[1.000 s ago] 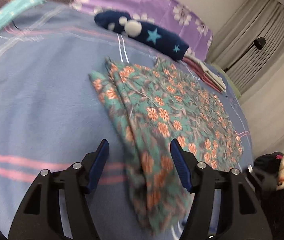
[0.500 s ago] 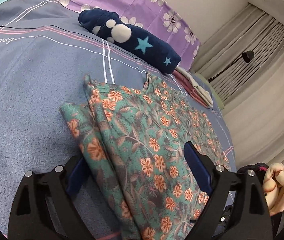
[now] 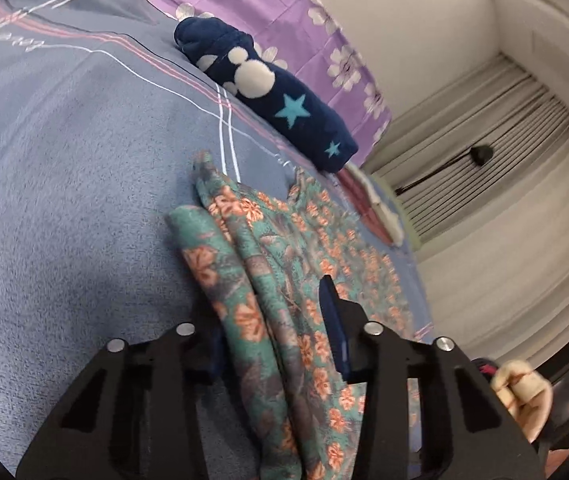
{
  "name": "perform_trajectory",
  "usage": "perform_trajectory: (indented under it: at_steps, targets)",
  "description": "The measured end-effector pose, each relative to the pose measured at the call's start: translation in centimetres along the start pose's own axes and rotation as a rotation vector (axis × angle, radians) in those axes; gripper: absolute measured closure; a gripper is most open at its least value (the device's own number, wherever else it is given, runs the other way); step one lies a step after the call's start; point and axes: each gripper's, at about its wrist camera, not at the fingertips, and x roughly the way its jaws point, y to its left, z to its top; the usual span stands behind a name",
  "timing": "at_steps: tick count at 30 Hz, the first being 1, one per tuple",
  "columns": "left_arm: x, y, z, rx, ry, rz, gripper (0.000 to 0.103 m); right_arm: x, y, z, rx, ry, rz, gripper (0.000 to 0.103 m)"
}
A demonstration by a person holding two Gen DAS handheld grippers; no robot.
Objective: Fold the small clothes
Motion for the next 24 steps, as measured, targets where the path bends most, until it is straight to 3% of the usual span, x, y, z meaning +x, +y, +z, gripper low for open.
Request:
perform_trajectory:
  at_steps: [5, 12, 14, 16, 19, 20, 24]
  targets:
    - [0.1, -0.1, -0.1, 0.005, 0.003, -0.002, 0.063, 0.2, 3.9, 0.6, -0.206, -0.024, -0.135, 0.061]
    - [0.0, 0.1, -0.1, 0.002, 0.001, -0.010, 0.063, 3.0, 3.5, 3.2, -0.138, 0.021, -0.206, 0.061]
    - [0.1, 0.0, -0.1, 0.006, 0.005, -0.010, 0.063, 3.6, 3.6, 3.7, -0.143, 0.025, -0.230, 0.064]
    - [0.1, -0.1, -0.1, 0.010, 0.010, -0.007, 0.063, 4.1, 3.4, 4.2, -0.132, 0.036, -0.211, 0.076]
    - [0.6, -0.4, 0.0, 0.021, 0.035, 0.024, 0.076, 4.4, 3.5, 4.1, -0.136, 0.040, -0.223, 0.093]
    - [1.0, -0.5, 0.2, 0.020, 0.045, 0.033, 0.087, 4.3, 3.4, 4.1, -0.135, 0.035, -0.225, 0.094]
    - [1.2, -1.3, 0.5, 0.035, 0.036, 0.057, 0.091, 3.1, 1.9, 4.5, -0.040, 0.002, -0.180, 0.096]
